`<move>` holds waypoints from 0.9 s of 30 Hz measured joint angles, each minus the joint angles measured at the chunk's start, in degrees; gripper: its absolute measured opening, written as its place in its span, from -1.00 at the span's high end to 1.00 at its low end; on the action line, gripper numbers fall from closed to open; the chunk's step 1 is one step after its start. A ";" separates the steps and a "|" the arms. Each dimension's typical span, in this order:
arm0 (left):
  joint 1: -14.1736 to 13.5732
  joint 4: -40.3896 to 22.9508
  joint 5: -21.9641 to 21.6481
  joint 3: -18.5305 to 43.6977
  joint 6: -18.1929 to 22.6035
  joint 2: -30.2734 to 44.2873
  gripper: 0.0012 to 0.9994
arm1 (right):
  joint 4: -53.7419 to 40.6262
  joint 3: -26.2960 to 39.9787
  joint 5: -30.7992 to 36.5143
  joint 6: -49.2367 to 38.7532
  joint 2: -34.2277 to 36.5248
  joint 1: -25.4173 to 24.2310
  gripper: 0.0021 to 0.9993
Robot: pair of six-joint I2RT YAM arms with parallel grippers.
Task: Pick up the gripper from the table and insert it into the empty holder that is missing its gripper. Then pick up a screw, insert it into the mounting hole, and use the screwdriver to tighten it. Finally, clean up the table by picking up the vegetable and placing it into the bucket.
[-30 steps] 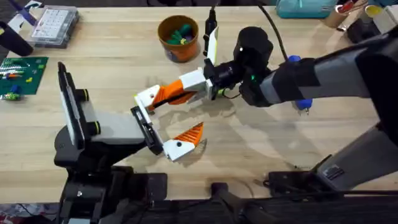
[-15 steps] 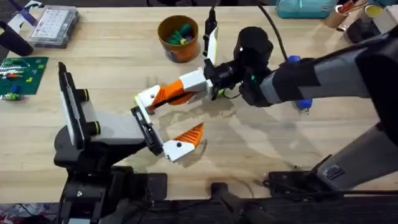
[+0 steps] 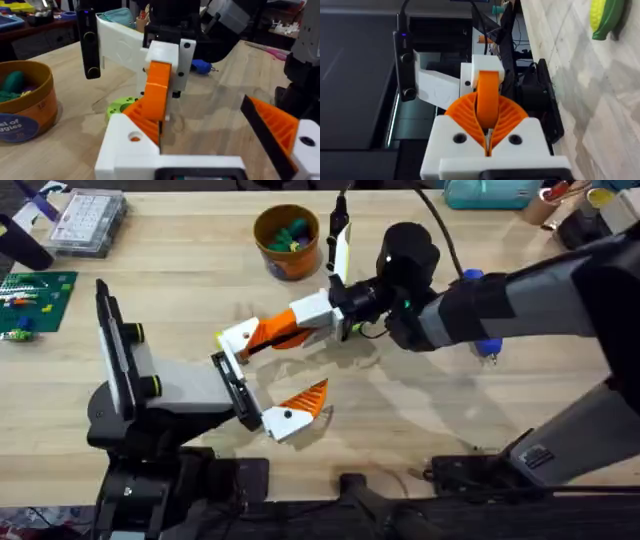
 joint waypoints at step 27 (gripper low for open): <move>-0.48 -0.50 3.62 0.00 0.00 0.00 -0.97 | 0.20 0.44 0.85 -0.18 0.00 0.57 -0.78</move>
